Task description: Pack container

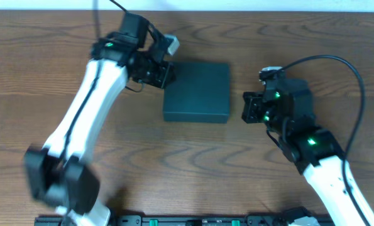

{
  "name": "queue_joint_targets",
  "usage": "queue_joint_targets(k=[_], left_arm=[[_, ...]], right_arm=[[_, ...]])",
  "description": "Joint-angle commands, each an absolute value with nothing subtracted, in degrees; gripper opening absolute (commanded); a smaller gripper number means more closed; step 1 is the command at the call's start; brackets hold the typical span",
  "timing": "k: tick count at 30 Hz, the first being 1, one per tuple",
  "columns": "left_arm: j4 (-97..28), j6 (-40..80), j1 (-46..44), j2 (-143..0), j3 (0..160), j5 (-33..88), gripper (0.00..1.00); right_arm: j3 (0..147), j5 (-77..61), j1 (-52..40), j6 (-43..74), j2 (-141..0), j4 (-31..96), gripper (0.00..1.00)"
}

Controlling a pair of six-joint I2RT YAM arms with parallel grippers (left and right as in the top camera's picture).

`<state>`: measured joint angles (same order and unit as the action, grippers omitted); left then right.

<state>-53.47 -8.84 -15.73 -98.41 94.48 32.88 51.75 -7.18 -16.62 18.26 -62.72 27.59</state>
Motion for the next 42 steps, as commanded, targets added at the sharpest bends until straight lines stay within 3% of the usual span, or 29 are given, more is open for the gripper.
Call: queue_joint_targets(k=[1,9,10,11,12,13,14,25,42], left_arm=[[-55.00,-8.75,-15.29,-90.56,96.20,31.05,0.06],[-58.61,-8.71,-15.29,-78.56,96.20,26.41,0.06],[-58.83,-8.56,-15.33,-77.93,96.20,26.41,0.09],[-58.94,-8.12,-15.40,-77.17,96.20,26.46,0.23],[-58.96,-7.33,-15.40,-76.64,96.20,26.57,0.42],[-58.96,-6.52,-15.40,-76.20,96.20,26.57,0.78],[-58.98,-5.74,-15.40,-75.88,96.20,26.55,0.96],[-61.52,-1.28,-15.40,-75.37,96.16,26.44,0.95],[-61.69,-1.28,-15.40,-73.78,96.16,26.39,0.95]], right_arm=[[53.74,-4.29,-16.14,12.53,-59.18,30.04,0.01],[53.82,-4.32,-16.14,9.78,-48.73,31.70,0.02],[53.82,-4.34,-16.14,9.78,-47.88,31.73,0.04],[53.82,-4.56,-16.16,9.80,-47.13,31.75,0.17],[53.82,-4.78,-16.16,9.82,-46.37,31.83,0.34],[53.82,-4.73,-16.16,9.91,-45.76,32.08,0.70],[53.82,-4.73,-16.16,10.26,-45.23,32.42,0.99],[53.78,-4.71,-16.16,10.28,-44.69,43.83,0.99],[53.78,-4.73,-16.16,10.83,-45.39,47.64,0.99]])
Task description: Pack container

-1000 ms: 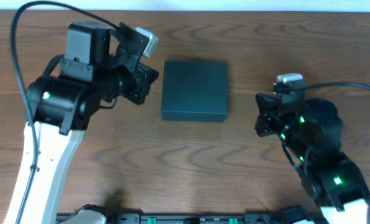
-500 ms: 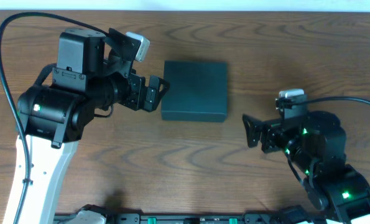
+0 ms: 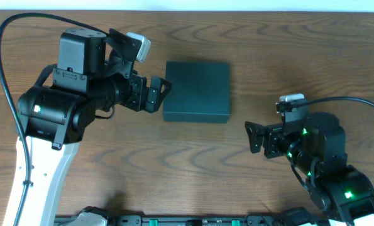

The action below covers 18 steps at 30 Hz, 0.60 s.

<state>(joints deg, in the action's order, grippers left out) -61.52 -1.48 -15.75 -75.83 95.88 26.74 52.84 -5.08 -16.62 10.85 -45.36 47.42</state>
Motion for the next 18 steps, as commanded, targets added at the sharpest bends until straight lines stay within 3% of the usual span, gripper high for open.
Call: queue_joint_targets(k=[1,9,18], left_arm=[[-62.37,-1.96,-15.40,-72.99,96.16,25.34,0.96],[-64.38,-6.09,-15.33,-58.39,87.22,6.68,0.95],[-47.81,-10.04,-12.88,-34.70,55.42,4.95,0.96]], right_arm=[[53.78,-4.73,-16.16,10.83,-45.39,47.64,0.99],[53.78,-4.73,-16.16,10.83,-45.39,47.64,0.99],[53.78,-4.73,-16.16,10.83,-45.39,47.64,0.99]])
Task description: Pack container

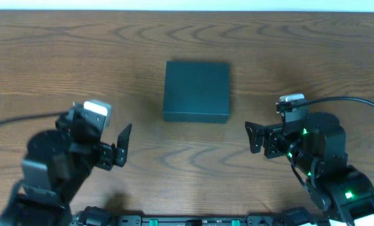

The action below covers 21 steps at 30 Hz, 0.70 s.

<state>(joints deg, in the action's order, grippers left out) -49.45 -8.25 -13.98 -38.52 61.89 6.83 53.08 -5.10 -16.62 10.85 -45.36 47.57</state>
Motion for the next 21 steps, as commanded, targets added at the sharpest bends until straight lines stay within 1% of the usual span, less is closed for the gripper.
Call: queue_joint_targets(k=[1,5,10,16,21], left_arm=[[-46.63,-10.07,-12.43,-32.21,51.94,5.21,0.95],[-43.79,-9.06,-10.96,-24.36,41.41,6.44,0.96],[-40.66,-0.73,-10.11,-15.81,30.28,6.42,0.96],[-37.60,6.11,-10.02,-7.84,20.36,6.44,0.95],[-35.70,9.26,-10.04,-4.32,15.59,6.46,0.96]], right_arm=[[53.78,-4.73,-16.16,10.83,-45.39,47.64,0.99],[53.78,-4.73,-16.16,10.83,-45.39,47.64,0.99],[53.78,-4.73,-16.16,10.83,-45.39,47.64,0.99],[53.78,-4.73,-16.16,10.83,-45.39,47.64,0.99],[53.78,-4.73,-16.16,10.83,-45.39,47.64,0.99]])
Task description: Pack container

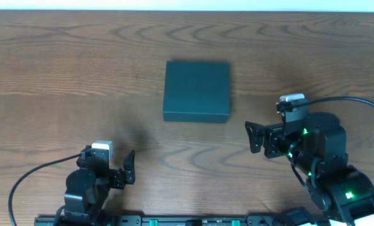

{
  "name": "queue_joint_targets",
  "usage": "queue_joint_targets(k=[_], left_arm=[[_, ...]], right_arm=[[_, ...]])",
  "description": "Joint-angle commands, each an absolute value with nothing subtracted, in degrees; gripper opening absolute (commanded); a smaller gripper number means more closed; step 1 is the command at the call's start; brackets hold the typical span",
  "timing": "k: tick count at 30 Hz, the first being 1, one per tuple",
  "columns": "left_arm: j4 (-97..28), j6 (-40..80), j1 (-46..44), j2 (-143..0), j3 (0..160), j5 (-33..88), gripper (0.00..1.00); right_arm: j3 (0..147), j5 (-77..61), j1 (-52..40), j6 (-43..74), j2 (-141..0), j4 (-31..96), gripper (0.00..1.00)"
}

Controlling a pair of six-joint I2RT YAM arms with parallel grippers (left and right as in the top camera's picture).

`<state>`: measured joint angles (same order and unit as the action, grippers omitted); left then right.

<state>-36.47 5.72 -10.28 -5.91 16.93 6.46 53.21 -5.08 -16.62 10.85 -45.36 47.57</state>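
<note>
A dark teal square container (197, 91) with its lid on lies flat at the middle of the wooden table (61, 75). My left gripper (127, 174) is drawn back near the front edge, far to the lower left of the container, open and empty. My right gripper (252, 139) sits to the lower right of the container, a short gap from its corner. Its fingers point left and are open, with nothing between them. Neither gripper touches the container.
Along the table's front edge runs the black mounting rail (193, 221) that carries both arm bases. Cables loop off each arm at the left and right sides. Nothing else lies on the table.
My left arm has drawn further back and down towards its base at the front edge. The right arm and the container have not moved.
Both grippers first stood right beside the closed container, the left at its upper left corner, the right at its right side. Then both had pulled away. The left arm was then lower at the front left and now rests near its base.
</note>
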Motion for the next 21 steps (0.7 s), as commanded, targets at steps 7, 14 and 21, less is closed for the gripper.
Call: queue_joint_targets(k=[7,14,21], left_arm=[[-35.83,9.28,-10.04,-1.48,13.04,6.48,0.95],[-36.01,9.23,-10.02,-0.19,11.18,6.44,0.95],[-36.21,8.91,-10.04,-0.19,9.04,5.26,0.96]], right_arm=[[53.78,-4.73,-16.16,10.83,-45.39,47.64,0.99],[53.78,-4.73,-16.16,10.83,-45.39,47.64,0.99],[53.78,-4.73,-16.16,10.83,-45.39,47.64,0.99]])
